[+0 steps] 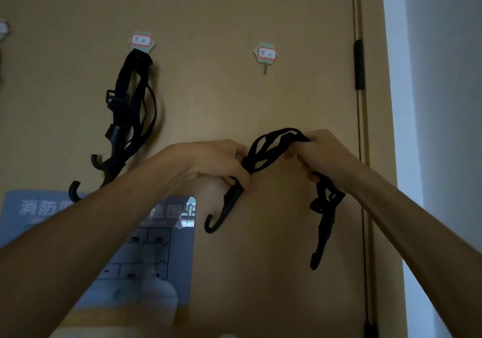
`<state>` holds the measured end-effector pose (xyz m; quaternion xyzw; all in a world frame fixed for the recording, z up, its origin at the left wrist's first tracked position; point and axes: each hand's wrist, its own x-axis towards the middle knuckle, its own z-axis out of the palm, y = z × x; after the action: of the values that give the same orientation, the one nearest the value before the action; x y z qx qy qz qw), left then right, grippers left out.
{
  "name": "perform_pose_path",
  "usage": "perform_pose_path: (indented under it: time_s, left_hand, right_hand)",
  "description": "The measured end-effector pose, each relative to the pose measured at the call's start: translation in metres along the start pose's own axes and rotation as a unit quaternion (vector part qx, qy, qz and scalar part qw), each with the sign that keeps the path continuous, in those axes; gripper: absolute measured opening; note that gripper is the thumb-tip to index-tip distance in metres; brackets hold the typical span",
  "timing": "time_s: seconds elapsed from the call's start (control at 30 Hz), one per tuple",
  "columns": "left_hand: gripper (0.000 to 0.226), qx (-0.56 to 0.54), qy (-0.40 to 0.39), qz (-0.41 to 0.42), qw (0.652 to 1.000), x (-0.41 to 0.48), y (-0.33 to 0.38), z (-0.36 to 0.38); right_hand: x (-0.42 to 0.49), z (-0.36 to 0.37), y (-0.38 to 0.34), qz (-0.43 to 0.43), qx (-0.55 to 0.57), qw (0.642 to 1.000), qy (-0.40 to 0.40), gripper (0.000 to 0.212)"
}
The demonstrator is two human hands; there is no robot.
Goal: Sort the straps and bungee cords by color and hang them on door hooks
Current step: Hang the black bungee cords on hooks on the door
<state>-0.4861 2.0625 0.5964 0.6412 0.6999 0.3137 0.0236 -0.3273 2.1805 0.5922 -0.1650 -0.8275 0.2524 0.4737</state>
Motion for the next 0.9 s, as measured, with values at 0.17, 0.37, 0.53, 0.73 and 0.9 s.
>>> perform_pose_path:
  time_s: [0.17, 0.37, 0.53, 0.73, 0.9]
  left_hand:
    - [0.036, -0.195, 0.045, 0.023, 0.980, 0.013, 0.017, 0.008]
    - [0.031, -0.301, -0.003, 0.043, 0.953, 0.023, 0.033, 0.004]
    - [0.017, -0.298, 0.036, 0.036, 0.953, 0.036, 0.041, 0.004]
    - [0.019, -0.158, 0.139, 0.048, 0.976, 0.050, 0.042, -0.028]
    - [0.025, -0.075, 0.214, 0.125, 0.966, 0.061, 0.051, -0.066]
  right_hand:
    - [0.009, 0.003, -0.012, 0.019, 0.047, 0.996, -0.070, 0.022]
    - [0.022, 0.003, -0.019, -0.064, -0.046, 0.993, -0.082, 0.035]
    - [0.036, -0.002, -0.019, -0.125, -0.044, 0.990, -0.048, 0.027]
    - [0.064, -0.017, -0.001, -0.263, -0.148, 0.947, 0.109, 0.008]
    - [0.092, -0.027, -0.006, -0.329, -0.251, 0.893, 0.176, 0.020]
